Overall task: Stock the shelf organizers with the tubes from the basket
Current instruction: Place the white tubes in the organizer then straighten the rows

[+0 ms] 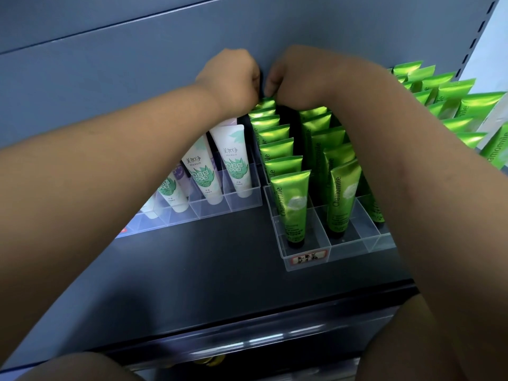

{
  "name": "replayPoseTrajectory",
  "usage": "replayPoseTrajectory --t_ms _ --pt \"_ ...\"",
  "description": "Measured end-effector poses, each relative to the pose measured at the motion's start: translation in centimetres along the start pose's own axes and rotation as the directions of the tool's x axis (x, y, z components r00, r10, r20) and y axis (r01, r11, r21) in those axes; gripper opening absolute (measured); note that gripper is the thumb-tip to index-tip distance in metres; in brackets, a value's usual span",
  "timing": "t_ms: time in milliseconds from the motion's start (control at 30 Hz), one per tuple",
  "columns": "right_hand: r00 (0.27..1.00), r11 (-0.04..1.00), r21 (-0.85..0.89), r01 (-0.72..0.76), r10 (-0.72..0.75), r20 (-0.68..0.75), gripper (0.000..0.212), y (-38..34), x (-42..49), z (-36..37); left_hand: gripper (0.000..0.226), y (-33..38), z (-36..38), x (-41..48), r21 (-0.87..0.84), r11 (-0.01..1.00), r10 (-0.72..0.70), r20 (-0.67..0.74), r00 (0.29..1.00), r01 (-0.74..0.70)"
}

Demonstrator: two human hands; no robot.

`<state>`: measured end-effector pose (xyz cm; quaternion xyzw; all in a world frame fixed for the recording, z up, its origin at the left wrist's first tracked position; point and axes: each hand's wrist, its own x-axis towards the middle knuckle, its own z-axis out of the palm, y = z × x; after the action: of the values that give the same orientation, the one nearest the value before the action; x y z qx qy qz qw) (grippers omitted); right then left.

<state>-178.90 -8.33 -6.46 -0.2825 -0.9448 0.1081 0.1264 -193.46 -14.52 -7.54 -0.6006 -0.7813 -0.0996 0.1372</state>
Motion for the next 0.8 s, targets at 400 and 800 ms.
replayPoseTrajectory --t_ms 400,800 --pt "0.998 1.000 0.014 -0.018 0.017 0.058 0.034 -0.08 0.08 0.06 0.015 -0.42 0.14 -0.18 0.008 1.000 -0.001 0.007 1.000 0.001" --pt "0.992 1.000 -0.003 -0.005 0.005 0.122 0.051 -0.36 -0.57 -0.13 0.019 -0.64 0.36 -0.26 -0.027 0.999 -0.043 0.002 0.999 0.043"
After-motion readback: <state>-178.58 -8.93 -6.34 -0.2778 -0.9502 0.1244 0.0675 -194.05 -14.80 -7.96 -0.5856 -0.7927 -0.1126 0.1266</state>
